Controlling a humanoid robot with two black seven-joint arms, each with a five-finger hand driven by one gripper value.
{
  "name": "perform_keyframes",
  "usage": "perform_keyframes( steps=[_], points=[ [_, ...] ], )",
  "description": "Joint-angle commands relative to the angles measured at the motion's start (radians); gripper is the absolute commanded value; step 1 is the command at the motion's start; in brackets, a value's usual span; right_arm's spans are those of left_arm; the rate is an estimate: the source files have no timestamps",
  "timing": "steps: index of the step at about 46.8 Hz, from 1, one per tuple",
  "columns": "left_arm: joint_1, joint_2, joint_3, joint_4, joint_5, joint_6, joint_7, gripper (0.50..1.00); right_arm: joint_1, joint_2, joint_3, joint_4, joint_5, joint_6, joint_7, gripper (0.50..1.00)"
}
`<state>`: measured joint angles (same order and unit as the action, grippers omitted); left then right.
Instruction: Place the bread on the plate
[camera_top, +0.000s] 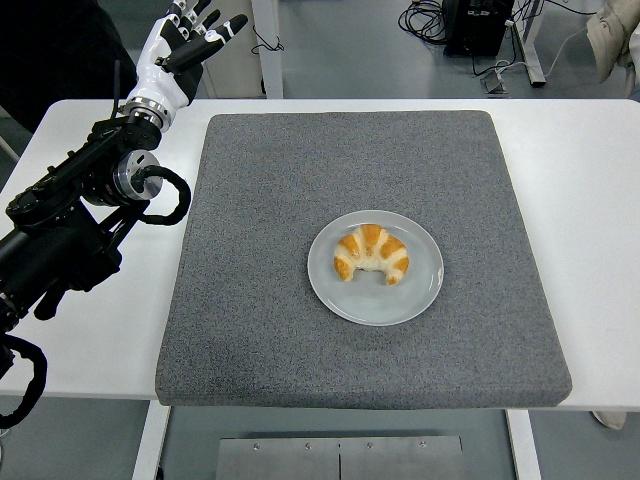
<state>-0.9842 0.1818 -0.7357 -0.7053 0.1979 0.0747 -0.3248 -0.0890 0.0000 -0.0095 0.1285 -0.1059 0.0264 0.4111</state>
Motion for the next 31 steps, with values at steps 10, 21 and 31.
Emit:
perform_keyframes(
  steps=[10, 21, 31],
  points=[
    [-0.001, -0.002, -0.002, 0.078, -0.054, -0.038, 0.0, 0.971, -0.002, 0.0, -0.007, -0.001, 0.0, 0.0, 0.0, 1.0],
    [-0.002, -0.008, -0.01, 0.141, -0.097, -0.038, 0.001, 0.971, -0.002, 0.0, -0.006, 0.002, 0.0, 0.001, 0.0, 1.0],
    [-0.002, -0.025, -0.019, 0.162, -0.098, -0.052, 0.003, 0.971, 0.0, 0.0, -0.003, 0.007, 0.002, 0.001, 0.0, 1.0]
  ],
)
